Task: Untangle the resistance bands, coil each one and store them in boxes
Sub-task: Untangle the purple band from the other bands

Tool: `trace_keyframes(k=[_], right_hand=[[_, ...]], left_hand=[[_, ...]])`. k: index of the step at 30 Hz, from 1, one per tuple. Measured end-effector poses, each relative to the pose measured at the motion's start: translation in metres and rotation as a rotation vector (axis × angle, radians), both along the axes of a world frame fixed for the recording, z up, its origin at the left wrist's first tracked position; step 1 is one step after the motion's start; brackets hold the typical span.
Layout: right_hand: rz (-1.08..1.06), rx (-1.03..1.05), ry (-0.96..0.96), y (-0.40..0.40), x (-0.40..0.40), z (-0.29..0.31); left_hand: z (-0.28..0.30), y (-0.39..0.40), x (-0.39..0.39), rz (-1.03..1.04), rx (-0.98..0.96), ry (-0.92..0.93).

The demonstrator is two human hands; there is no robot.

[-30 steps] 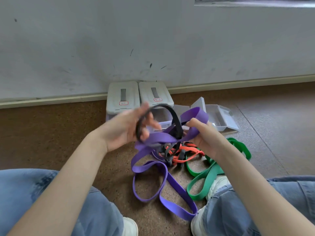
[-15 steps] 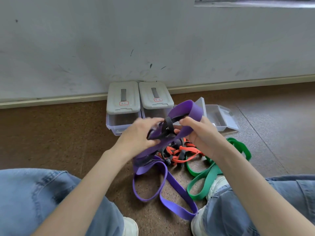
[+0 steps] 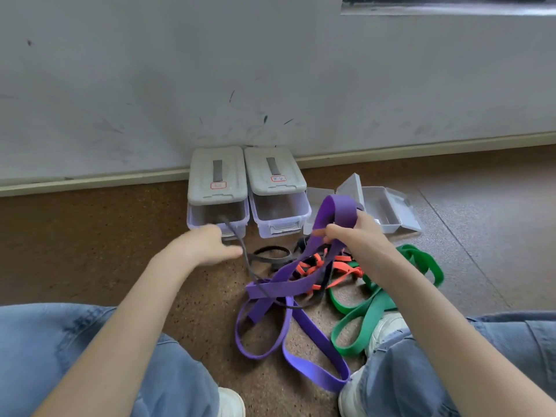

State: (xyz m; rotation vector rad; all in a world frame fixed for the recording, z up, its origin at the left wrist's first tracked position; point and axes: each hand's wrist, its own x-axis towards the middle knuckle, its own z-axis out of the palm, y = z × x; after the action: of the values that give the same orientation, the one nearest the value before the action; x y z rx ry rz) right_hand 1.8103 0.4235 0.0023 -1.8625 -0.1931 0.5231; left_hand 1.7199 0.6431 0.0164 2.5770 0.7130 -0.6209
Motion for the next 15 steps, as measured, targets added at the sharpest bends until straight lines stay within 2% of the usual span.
trace_keyframes(k=[1,2,5,7,8,11,13,15], right_hand=[[0.068,0.035,-0.010,0.001,-0.001,0.005],[0.158,0.067,-0.009,0.002,-0.003,0.010],[0.417,0.113,0.000,0.005,-0.012,0.023],[0.470,0.132,0.005,0.007,-0.015,0.028],[0.471,0.120,-0.004,0.008,-0.014,0.028],[0.480,0.117,0.022,0.007,-0.011,0.022],[0.494,0.236,0.178,0.005,-0.011,0.018],[0.389,0.361,0.347,0.005,-0.008,0.017]], left_hand=[[-0.004,-0.003,0.000,-0.072,0.019,0.072],[-0.007,-0.006,0.001,-0.119,-0.016,0.025],[-0.004,-0.022,0.008,-0.185,-0.393,-0.414],[-0.002,-0.032,0.012,-0.213,-0.645,-0.576],[-0.002,-0.034,0.012,-0.209,-0.693,-0.608],[-0.002,-0.032,0.012,-0.175,-0.637,-0.623],[-0.004,-0.032,0.012,-0.195,-0.555,-0.630],[-0.004,-0.034,0.012,-0.201,-0.444,-0.700]])
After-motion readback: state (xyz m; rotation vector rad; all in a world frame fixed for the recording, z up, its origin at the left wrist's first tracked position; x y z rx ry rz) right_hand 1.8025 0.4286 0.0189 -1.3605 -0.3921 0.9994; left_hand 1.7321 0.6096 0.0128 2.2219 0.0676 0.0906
